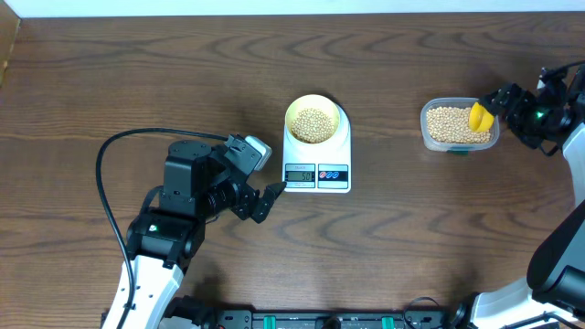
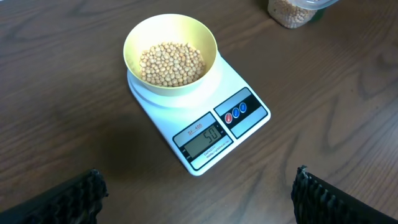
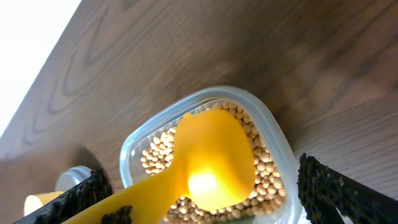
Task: Scoop item into bowl and weigh 50g on scale
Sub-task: 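Lower the scoop into the soybean tub with the right gripper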
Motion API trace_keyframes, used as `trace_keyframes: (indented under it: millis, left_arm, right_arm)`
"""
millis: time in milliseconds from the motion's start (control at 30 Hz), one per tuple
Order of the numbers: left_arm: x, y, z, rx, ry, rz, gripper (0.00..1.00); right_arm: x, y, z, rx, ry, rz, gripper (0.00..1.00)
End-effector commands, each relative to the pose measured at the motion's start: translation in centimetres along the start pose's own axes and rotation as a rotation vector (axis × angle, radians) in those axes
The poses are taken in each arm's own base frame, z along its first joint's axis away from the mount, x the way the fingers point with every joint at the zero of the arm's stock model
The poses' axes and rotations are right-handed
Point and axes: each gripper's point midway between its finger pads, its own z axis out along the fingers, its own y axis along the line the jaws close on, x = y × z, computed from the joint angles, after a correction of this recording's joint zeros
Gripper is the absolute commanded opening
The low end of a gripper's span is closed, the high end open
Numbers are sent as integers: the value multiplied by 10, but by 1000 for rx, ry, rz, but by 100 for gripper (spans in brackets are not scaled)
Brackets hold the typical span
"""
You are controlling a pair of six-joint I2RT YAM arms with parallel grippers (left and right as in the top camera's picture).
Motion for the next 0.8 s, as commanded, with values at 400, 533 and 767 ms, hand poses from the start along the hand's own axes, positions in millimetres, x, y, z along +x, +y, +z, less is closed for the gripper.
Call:
trace_keyframes:
  millis: [400,533,767]
  left_arm:
    - [4,2,1,-8,8,-20,98]
    - [4,2,1,-8,8,-20,98]
    - [4,2,1,-8,8,-20,98]
  right_arm:
    - [15,-48,-11,232,45,-34,99]
    - [11,-63,-18,263,33,-6,99]
    - [4,-70,-29,162,17,44,99]
